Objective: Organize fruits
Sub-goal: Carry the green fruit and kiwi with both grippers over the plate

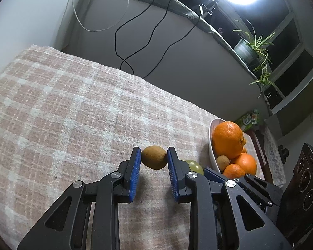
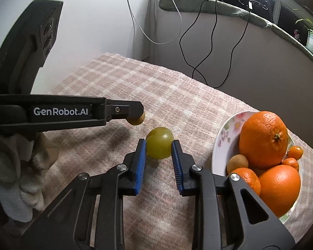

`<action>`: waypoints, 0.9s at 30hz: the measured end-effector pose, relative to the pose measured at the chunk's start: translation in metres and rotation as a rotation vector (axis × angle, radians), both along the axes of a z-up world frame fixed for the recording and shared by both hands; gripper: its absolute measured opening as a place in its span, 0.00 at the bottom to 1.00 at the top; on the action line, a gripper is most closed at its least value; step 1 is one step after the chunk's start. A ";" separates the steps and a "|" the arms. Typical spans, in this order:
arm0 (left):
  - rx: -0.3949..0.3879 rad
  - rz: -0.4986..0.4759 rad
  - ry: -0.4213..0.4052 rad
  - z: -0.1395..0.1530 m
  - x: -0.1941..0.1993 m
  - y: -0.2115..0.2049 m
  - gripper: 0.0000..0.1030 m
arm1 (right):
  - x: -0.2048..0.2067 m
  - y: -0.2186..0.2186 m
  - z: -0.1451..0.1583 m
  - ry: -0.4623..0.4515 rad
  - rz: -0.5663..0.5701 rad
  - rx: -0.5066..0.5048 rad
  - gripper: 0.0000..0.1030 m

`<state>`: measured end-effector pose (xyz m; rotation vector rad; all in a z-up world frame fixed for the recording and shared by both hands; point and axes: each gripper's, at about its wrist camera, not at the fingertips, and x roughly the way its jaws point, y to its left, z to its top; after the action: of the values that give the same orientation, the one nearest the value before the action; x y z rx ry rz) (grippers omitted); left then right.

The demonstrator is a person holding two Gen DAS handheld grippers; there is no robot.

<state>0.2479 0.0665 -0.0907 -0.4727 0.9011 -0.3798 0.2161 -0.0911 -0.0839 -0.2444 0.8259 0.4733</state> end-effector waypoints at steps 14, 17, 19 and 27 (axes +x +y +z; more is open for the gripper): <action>0.009 -0.024 -0.036 0.017 -0.022 -0.019 0.23 | -0.022 -0.035 0.022 0.007 -0.016 0.109 0.25; 0.010 -0.033 -0.044 0.021 -0.026 -0.024 0.23 | -0.026 -0.045 0.027 0.005 -0.026 0.126 0.25; 0.009 -0.042 -0.048 0.023 -0.029 -0.029 0.23 | -0.028 -0.054 0.030 0.004 -0.037 0.140 0.25; 0.000 -0.074 -0.057 0.029 -0.036 -0.050 0.23 | -0.035 -0.096 0.038 0.003 -0.088 0.187 0.25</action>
<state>0.2117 0.0160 -0.0614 -0.4270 0.8650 -0.4590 0.1813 -0.1868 -0.0463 -0.0341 0.7869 0.4648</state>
